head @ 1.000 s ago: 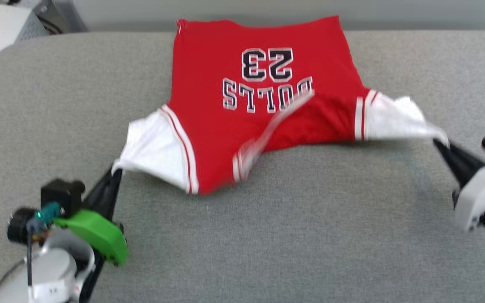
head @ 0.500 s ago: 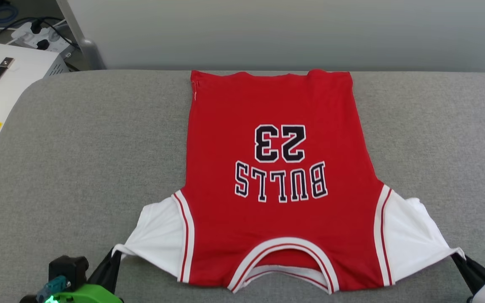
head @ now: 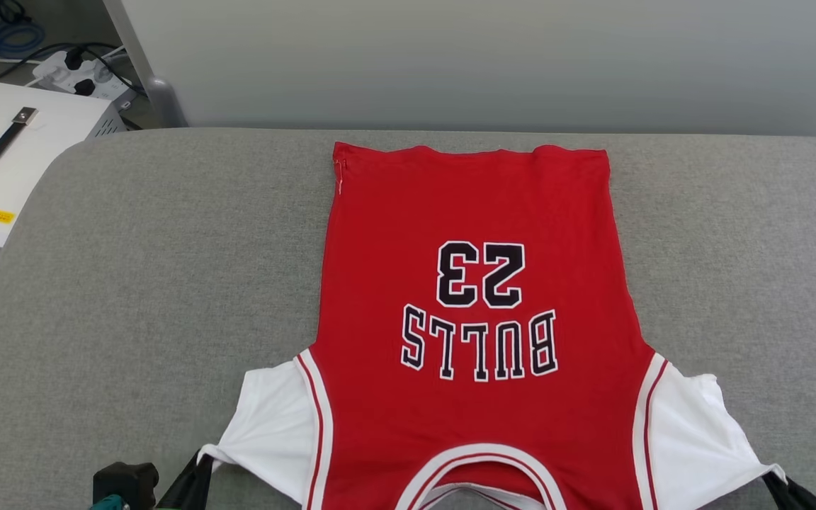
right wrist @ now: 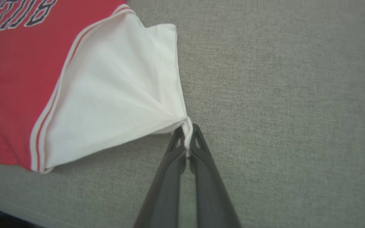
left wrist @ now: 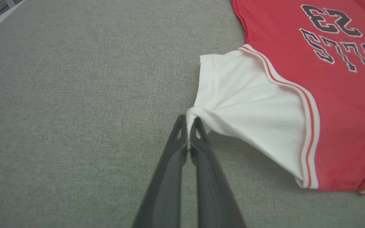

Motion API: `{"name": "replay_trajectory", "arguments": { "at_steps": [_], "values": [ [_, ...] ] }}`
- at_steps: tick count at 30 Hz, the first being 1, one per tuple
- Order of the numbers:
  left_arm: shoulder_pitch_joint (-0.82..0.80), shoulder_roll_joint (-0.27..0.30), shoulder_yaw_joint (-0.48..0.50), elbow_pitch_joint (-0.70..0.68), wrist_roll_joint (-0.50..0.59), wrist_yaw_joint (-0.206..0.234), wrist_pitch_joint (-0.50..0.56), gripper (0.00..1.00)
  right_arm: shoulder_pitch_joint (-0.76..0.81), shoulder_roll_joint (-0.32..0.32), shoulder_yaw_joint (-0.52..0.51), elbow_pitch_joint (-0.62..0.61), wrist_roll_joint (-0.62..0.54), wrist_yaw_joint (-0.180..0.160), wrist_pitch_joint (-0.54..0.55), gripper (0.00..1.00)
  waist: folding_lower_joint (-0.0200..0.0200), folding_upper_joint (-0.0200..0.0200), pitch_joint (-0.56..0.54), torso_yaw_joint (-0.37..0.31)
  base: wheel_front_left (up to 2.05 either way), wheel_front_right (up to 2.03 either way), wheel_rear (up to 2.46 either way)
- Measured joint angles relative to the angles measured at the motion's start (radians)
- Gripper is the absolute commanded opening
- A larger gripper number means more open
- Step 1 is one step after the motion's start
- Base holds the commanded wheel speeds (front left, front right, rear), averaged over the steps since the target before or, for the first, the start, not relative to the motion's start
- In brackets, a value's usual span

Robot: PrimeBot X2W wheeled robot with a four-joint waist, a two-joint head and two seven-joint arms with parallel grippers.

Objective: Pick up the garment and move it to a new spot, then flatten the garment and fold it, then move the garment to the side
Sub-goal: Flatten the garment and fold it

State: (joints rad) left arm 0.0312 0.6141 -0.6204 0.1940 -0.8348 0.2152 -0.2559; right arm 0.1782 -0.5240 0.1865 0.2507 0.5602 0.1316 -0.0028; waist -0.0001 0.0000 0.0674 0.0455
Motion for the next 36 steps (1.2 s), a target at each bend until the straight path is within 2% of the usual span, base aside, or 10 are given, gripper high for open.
{"name": "replay_trajectory", "arguments": {
  "at_steps": [6,9,14,17,20,24,30,36],
  "values": [
    [-0.002,-0.033,0.032,-0.013,0.048,-0.009,0.000,0.00,-0.006,0.005,-0.105,-0.099,-0.038,0.000,0.008,1.00,0.0000,0.0000,0.013,0.001,0.00,0.00,0.00],
    [-0.003,-0.045,0.060,-0.026,0.063,-0.009,0.000,0.00,-0.055,-0.016,-0.175,-0.187,-0.051,0.000,0.026,1.00,0.0000,0.0000,0.029,0.003,0.00,0.00,0.00],
    [-0.013,-0.062,0.088,-0.058,0.103,-0.009,0.000,0.00,-0.227,-0.097,-0.261,-0.332,-0.056,0.000,0.105,1.00,0.0000,0.0000,0.066,0.010,0.00,0.00,0.00],
    [-0.036,-0.077,0.096,-0.080,0.128,-0.009,0.000,0.00,-0.361,-0.154,-0.266,-0.388,-0.040,0.000,0.183,1.00,0.0000,0.0000,0.097,0.020,0.00,0.00,0.00],
    [-0.076,-0.100,0.095,-0.101,0.161,-0.010,0.000,0.00,-0.509,-0.199,-0.230,-0.421,-0.008,0.000,0.294,1.00,0.0001,0.0000,0.137,0.036,0.00,0.00,0.00],
    [-0.129,-0.135,0.096,-0.118,0.193,-0.023,0.000,0.00,-0.703,-0.246,-0.150,-0.402,0.026,0.000,0.444,1.00,0.0001,0.0000,0.192,0.062,0.00,0.00,0.00],
    [-0.174,-0.196,0.108,-0.126,0.242,-0.041,0.000,0.00,-0.980,-0.291,0.009,-0.254,0.133,0.000,0.757,1.00,0.0001,0.0000,0.289,0.110,0.00,0.00,0.00],
    [-0.215,-0.247,0.121,-0.130,0.288,-0.076,0.000,0.00,-1.176,-0.274,0.102,-0.081,0.152,0.000,1.005,1.00,0.0002,0.0000,0.380,0.156,0.00,0.00,0.00]
  ]
}}
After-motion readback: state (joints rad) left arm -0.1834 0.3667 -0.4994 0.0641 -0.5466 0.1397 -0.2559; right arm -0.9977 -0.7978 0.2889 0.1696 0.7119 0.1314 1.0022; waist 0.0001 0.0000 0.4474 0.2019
